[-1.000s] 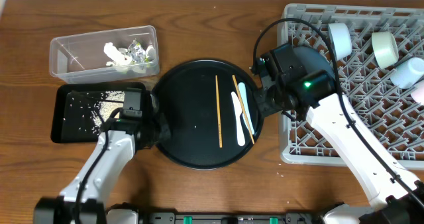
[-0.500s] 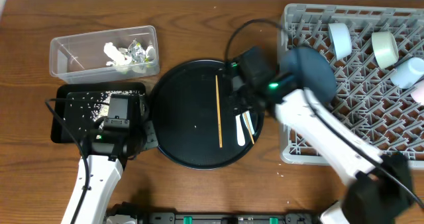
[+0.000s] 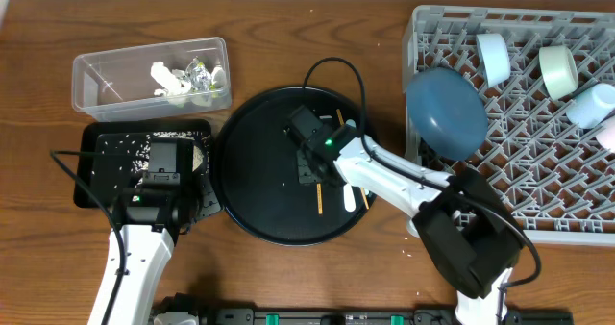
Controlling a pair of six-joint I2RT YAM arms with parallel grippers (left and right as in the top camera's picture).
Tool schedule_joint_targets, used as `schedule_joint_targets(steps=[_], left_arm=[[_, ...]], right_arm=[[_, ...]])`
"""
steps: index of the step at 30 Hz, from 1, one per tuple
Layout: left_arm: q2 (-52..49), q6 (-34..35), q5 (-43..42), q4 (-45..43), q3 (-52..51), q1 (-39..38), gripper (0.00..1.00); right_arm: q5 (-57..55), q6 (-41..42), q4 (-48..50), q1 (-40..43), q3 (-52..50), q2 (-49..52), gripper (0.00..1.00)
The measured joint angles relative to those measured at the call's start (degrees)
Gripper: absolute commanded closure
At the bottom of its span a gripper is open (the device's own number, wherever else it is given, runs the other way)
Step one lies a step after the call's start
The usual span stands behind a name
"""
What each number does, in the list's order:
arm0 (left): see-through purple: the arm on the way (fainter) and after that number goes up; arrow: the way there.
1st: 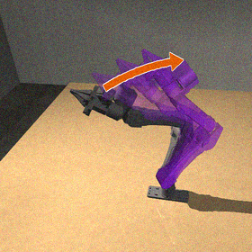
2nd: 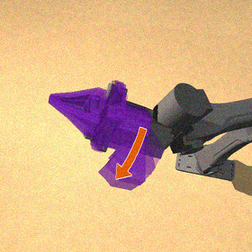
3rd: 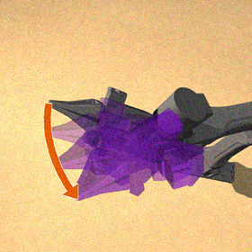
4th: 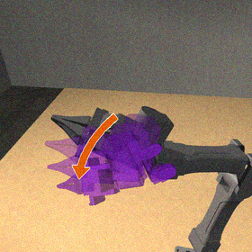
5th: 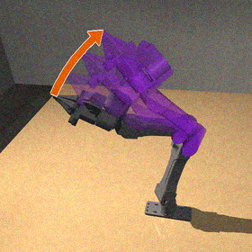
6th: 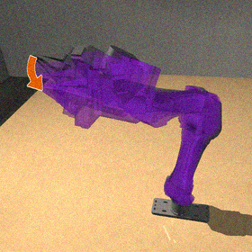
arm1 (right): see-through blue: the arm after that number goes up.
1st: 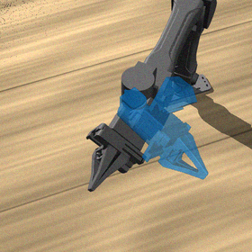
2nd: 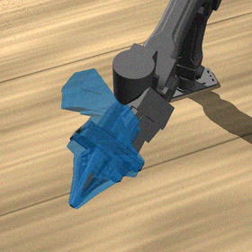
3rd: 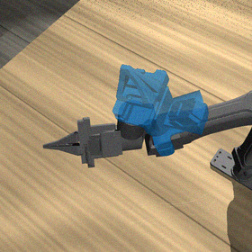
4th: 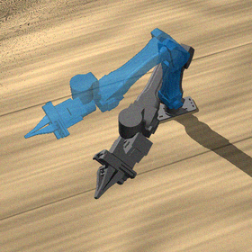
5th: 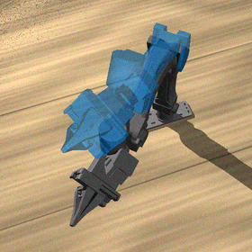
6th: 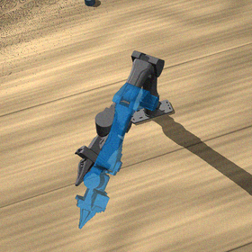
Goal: Sort waste into correct bins and load items into the dishwasher rack
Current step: 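Lower the right gripper onto a chopstick on the round tray and grasp, then carry the chopstick right and drop it into the rack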
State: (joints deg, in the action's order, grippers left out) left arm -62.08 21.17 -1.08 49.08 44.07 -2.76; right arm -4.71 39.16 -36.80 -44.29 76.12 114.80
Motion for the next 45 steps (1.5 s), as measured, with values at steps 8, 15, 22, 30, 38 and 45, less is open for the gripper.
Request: schedule_joint_targets(steps=[8, 15, 22, 30, 38, 45], left_arm=[[0.0, 0.02, 0.0, 0.0, 0.0, 0.0, 0.36], [0.0, 0.02, 0.02, 0.02, 0.0, 0.0, 0.36], [0.0, 0.02, 0.0, 0.0, 0.0, 0.0, 0.36], [0.0, 0.02, 0.0, 0.0, 0.0, 0.0, 0.36], [0.0, 0.02, 0.0, 0.0, 0.0, 0.0, 0.36], [0.0, 0.02, 0.0, 0.02, 0.0, 0.0, 0.36]], right_arm=[[-3.39, 2.36, 0.07, -0.11, 0.76, 1.77, 0.65], [-5.01, 2.6, -0.15, -0.28, 1.01, 2.05, 0.78], [-5.11, 1.01, -0.07, -0.44, 1.09, 2.14, 0.85], [-5.35, -0.55, -1.75, -2.27, 1.46, 2.27, 0.96], [-5.44, -0.85, -2.19, -2.45, 1.62, 2.27, 0.99], [-5.2, -2.49, -3.85, -2.45, 2.05, 2.19, 0.99]])
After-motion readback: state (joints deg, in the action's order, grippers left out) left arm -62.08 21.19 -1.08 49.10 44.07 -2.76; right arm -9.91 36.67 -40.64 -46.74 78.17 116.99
